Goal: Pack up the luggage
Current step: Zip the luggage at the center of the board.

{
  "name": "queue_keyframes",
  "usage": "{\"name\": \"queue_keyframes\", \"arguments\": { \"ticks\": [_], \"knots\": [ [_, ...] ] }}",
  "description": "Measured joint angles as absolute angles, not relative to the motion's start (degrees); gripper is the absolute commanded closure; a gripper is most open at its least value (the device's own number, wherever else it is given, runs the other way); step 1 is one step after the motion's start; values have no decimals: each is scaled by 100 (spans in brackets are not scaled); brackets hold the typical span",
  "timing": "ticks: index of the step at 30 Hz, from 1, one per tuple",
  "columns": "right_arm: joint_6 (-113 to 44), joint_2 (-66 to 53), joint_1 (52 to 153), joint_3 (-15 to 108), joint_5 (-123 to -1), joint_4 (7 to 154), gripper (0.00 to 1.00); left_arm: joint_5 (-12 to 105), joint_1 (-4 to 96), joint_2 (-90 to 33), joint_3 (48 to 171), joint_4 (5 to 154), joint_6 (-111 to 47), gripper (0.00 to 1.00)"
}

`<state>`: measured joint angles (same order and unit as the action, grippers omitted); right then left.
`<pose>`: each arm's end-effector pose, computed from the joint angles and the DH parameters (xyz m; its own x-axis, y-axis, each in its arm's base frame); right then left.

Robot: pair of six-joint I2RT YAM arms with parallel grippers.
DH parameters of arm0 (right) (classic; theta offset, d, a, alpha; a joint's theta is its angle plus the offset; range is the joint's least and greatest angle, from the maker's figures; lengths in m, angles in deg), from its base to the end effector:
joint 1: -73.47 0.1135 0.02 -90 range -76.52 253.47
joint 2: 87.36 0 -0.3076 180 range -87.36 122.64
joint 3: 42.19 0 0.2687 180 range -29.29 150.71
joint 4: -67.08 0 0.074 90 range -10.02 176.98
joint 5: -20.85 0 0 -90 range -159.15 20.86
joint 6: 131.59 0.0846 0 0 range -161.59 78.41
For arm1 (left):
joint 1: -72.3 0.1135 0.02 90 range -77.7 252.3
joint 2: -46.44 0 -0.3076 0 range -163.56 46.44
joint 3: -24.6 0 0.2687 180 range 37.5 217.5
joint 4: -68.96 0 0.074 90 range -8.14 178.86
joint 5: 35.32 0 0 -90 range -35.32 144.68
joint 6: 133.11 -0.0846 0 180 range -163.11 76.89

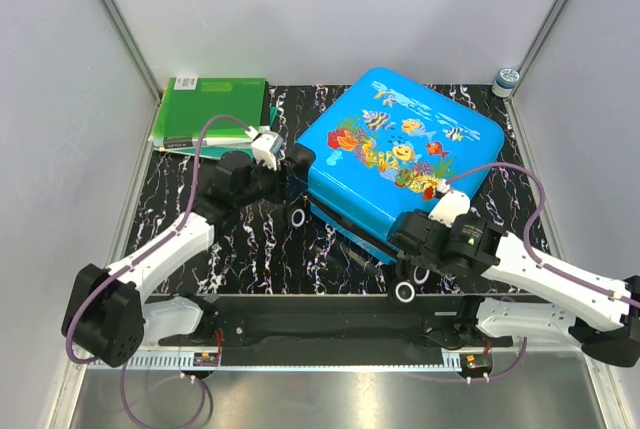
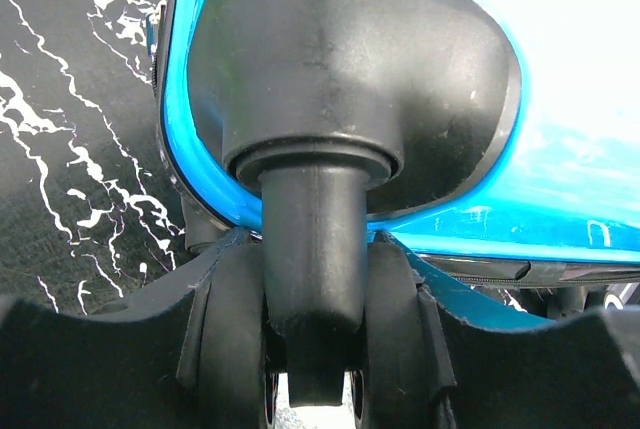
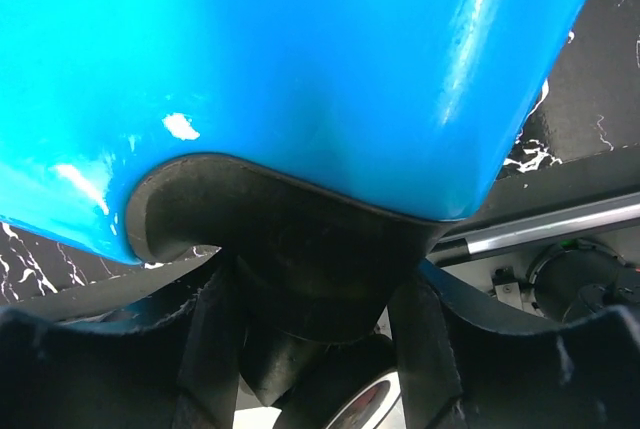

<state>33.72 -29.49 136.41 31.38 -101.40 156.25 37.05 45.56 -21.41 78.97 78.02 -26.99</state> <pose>0.1114 0.1188 0.3072 -0.7723 0.2865 -0.5670 0.2484 0.9577 0.1455 0.2637 -0.1615 0.2765 -0.5173 -0.0357 -0.8551 0.5569 0.7446 -0.3680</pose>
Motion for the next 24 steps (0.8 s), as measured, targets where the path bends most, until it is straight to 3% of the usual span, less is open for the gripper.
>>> {"name": "queue_keyframes", "arguments": {
  "ticks": [5, 24],
  "knots": [
    [2904, -3034, 13368, 3048, -9995, 15398, 100, 3723, 4560, -1936, 7635, 7577, -2653, 100],
    [-1035, -2525, 10686, 2998, -8325, 13319, 100, 4982, 4267, -904, 6881, 7623, -2382, 100]
  ]
}}
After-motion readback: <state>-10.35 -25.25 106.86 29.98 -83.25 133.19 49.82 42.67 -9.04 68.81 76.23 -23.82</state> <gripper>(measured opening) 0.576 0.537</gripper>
